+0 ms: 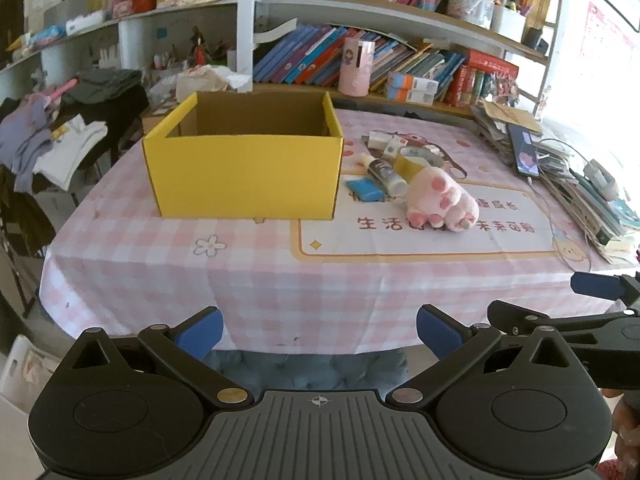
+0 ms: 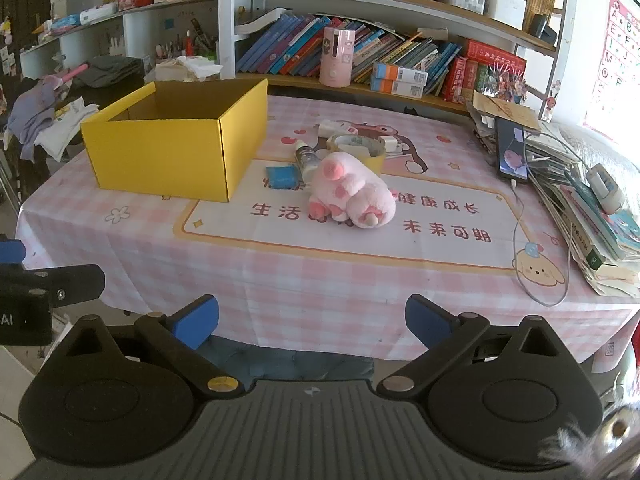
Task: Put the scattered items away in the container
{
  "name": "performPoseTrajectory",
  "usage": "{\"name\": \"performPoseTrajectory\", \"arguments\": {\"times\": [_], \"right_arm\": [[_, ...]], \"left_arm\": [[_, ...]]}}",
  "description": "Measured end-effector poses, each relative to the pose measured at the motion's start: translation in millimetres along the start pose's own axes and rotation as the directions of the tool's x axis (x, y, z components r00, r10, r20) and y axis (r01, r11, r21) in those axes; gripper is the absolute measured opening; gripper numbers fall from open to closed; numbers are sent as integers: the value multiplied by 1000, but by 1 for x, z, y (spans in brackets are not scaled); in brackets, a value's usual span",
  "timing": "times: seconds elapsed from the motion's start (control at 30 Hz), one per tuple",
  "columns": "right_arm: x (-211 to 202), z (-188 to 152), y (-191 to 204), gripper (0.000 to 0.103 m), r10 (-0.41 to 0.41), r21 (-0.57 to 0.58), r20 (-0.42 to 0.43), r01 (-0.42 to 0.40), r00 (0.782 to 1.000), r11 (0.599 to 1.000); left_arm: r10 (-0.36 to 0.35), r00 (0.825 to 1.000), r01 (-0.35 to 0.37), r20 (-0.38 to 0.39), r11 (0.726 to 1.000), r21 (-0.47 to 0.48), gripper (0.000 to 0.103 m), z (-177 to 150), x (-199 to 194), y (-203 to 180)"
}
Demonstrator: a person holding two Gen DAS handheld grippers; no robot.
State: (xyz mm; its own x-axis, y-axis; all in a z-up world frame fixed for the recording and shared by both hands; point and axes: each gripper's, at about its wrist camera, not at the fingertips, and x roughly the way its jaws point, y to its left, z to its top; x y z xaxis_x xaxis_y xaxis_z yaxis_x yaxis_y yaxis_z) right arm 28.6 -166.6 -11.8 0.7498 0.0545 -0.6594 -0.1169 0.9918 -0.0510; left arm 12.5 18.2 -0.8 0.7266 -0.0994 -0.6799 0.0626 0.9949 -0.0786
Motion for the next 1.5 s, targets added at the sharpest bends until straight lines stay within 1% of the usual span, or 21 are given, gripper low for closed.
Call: {"name": "performPoseTrajectory", "arguments": {"times": [0.33, 0.73, 0.97, 1.27, 1.5], "right_arm": [[1, 0, 2, 102, 1, -1, 1, -1, 1000, 1000], [8, 7, 3, 102, -3, -10, -9, 3, 1000, 1000], [13, 10, -2, 102, -4, -10, -12, 4, 1000, 1000], [30, 18, -21, 102, -5, 2, -22, 5, 1000, 1000], [41, 23, -35, 99, -12, 14, -16, 12, 1000, 1000]], "left_arm": [[-2, 1000, 2, 6, 1000, 16, 103, -1, -1, 0], [0, 1000, 0, -9, 1000, 17, 103, 1, 5, 3], [-3, 1000, 4, -19, 1000, 17, 103, 7, 17, -3], [-3, 1000, 3, -25, 1000, 24, 102, 16, 33, -13], [-1, 1000, 1, -11, 1000, 23, 102, 25, 46, -23]]}}
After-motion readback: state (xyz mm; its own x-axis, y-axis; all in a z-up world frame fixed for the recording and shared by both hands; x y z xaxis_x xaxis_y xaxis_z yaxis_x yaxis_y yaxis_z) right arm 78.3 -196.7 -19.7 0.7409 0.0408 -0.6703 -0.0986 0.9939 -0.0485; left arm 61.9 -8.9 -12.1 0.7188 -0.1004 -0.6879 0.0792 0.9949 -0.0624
